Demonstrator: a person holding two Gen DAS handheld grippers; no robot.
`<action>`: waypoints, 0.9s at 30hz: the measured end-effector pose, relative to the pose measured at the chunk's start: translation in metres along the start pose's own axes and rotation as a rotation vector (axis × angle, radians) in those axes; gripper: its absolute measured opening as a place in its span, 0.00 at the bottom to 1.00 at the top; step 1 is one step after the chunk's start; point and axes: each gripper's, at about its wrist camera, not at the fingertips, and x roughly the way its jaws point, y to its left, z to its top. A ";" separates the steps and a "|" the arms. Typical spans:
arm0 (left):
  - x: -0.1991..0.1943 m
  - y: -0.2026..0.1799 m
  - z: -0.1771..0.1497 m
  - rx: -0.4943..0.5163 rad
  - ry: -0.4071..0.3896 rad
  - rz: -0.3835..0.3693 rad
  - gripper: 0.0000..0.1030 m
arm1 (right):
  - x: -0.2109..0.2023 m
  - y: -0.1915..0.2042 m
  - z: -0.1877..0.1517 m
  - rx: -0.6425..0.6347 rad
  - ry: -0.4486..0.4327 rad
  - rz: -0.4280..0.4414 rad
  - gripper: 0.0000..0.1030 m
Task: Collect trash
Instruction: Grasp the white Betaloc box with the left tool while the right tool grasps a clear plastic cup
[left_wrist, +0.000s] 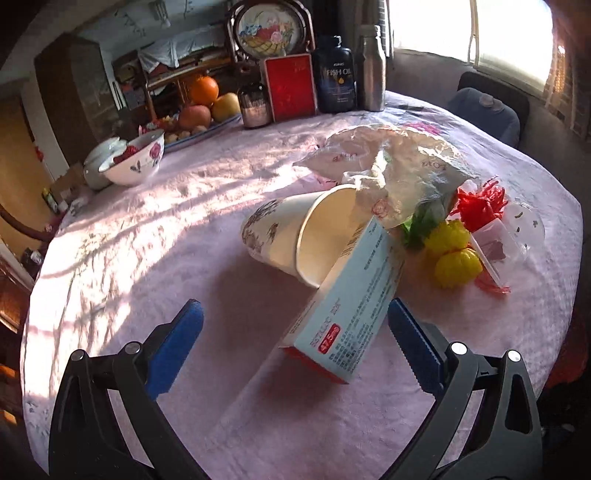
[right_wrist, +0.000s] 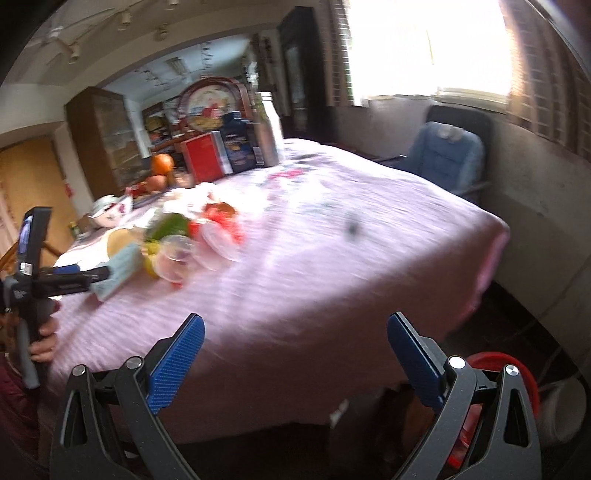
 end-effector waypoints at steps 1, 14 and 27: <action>0.001 -0.007 0.001 0.032 -0.011 0.016 0.93 | 0.005 0.007 0.003 -0.013 0.002 0.013 0.94; 0.006 -0.001 0.008 0.010 -0.031 -0.011 0.93 | 0.092 0.075 0.033 -0.147 0.027 0.073 0.78; 0.001 -0.009 0.005 0.047 -0.051 -0.041 0.93 | 0.112 0.063 0.046 -0.124 0.041 0.089 0.30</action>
